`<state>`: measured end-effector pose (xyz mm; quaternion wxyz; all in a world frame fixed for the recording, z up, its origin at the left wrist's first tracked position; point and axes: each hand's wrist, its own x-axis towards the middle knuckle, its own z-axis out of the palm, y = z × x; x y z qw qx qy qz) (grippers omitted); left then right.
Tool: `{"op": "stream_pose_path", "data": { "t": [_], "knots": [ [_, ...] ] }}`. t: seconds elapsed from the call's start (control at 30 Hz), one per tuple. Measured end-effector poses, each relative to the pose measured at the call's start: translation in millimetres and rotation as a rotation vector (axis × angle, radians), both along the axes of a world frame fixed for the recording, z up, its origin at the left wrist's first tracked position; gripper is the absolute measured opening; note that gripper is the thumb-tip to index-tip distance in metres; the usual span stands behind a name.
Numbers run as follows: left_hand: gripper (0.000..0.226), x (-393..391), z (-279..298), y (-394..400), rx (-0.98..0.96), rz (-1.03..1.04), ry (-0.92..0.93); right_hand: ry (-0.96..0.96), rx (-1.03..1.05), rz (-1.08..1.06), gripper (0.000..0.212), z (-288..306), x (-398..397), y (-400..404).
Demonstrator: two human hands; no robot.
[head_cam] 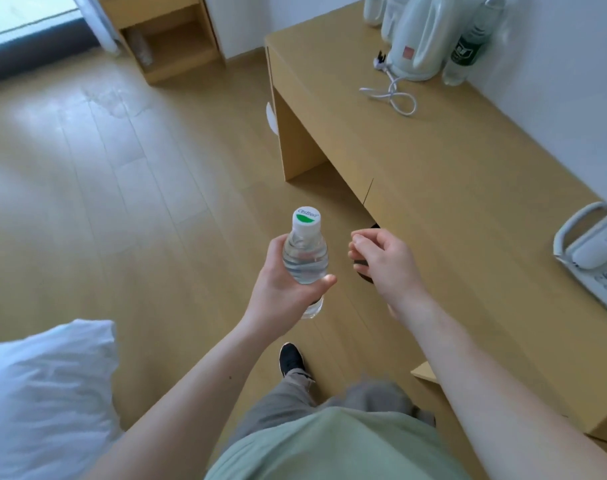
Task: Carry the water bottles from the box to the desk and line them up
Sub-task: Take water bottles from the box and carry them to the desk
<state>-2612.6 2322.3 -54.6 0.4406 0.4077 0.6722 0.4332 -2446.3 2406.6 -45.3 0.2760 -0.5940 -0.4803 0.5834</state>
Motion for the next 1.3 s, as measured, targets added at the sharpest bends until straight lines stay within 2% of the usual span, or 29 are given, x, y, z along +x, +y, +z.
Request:
{"op": "stream_pose_path", "data": {
  "t": [0.3, 0.47, 0.9, 1.3],
  "knots": [
    [0.072, -35, 0, 107, 0.009, -0.199, 0.023, -0.004, 0.003, -0.170, 0.015, -6, -23, 65],
    [0.070, -36, -2, 160, 0.001, -0.242, 0.027, 0.012, -0.022, -0.256, 0.016, -9, -24, 113],
    [0.069, -25, 7, 307, -0.017, -0.274, 0.062, 0.035, -0.070, -0.288, 0.013, -7, -14, 248],
    [0.067, -24, 7, 421, -0.039, -0.383, 0.086, 0.025, -0.010, -0.451, 0.009, 0, -22, 335]
  ]
}}
